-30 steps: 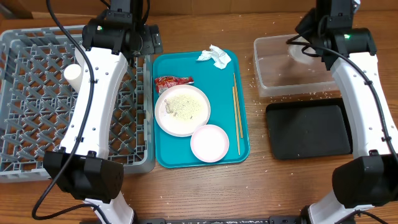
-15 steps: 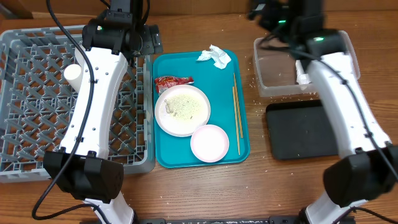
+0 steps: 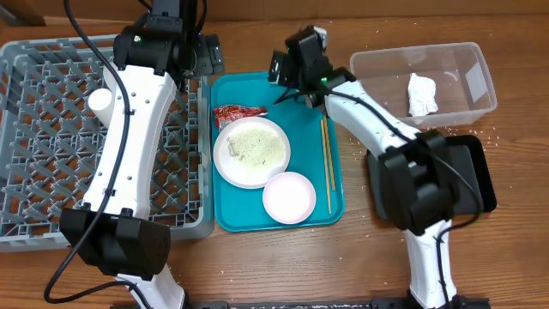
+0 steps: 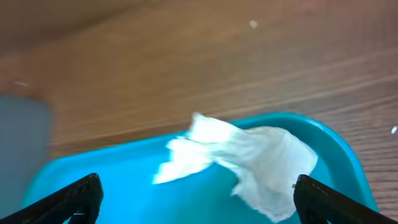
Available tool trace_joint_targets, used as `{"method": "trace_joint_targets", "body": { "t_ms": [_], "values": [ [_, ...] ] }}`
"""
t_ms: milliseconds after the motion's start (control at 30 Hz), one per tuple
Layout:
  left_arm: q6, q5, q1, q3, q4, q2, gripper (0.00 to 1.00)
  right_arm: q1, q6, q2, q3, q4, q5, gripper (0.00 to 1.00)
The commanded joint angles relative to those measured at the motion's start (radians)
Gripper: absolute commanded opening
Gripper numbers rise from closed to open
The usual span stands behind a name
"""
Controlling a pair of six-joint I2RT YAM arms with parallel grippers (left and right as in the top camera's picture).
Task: Sort waste into correct bins and load items into the dishwasher
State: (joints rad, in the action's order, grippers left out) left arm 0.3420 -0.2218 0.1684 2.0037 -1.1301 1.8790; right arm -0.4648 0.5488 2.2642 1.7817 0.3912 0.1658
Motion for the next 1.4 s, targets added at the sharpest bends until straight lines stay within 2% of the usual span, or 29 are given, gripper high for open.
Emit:
{"method": "trace_joint_targets", "body": {
  "t_ms": [0,233,400,500,533,600,667,867,1133,1267,1333,1367],
  "values": [
    [0.018,-0.014,0.004,0.003,0.001,0.005,1.0,0.006,-0.007,0.018,0.005,-0.016,0.036,1.0],
    [0.018,-0.014,0.004,0.003,0.001,0.005,1.0,0.006,-0.007,0.088,0.005,-0.047,0.035,0.99],
    [0.018,-0.014,0.004,0.003,0.002,0.005,1.0,0.006,-0.007,0.122,0.005,-0.067,0.036,0.85],
    [0.018,-0.014,0.004,0.003,0.001,0.005,1.0,0.006,-0.007,0.13,0.005,-0.069,0.036,0.66],
    [0.018,-0.014,0.004,0.003,0.001,0.005,1.0,0.006,-0.007,0.13,0.005,-0.069,0.036,0.54],
    [0.018,-0.014,0.004,0.003,0.001,0.005,1.0,0.006,-0.007,0.13,0.012,-0.065,0.035,0.23],
    [0.018,-0.014,0.004,0.003,0.001,0.005,1.0,0.006,-0.006,0.128,0.037,-0.033,0.035,0.04],
    [0.018,-0.014,0.004,0.003,0.001,0.005,1.0,0.023,0.001,0.068,0.179,0.145,0.036,0.04],
    [0.018,-0.014,0.004,0.003,0.001,0.005,1.0,0.114,0.054,-0.114,0.377,0.408,0.087,0.04],
    [0.018,-0.014,0.004,0.003,0.001,0.005,1.0,0.173,0.045,-0.183,0.378,0.407,-0.062,0.04],
    [0.018,-0.014,0.004,0.003,0.001,0.005,1.0,0.184,-0.01,-0.182,0.378,0.38,-0.188,0.1],
    [0.018,-0.014,0.004,0.003,0.001,0.005,1.0,0.185,-0.051,-0.171,0.377,0.366,-0.233,0.19]
  ]
}}
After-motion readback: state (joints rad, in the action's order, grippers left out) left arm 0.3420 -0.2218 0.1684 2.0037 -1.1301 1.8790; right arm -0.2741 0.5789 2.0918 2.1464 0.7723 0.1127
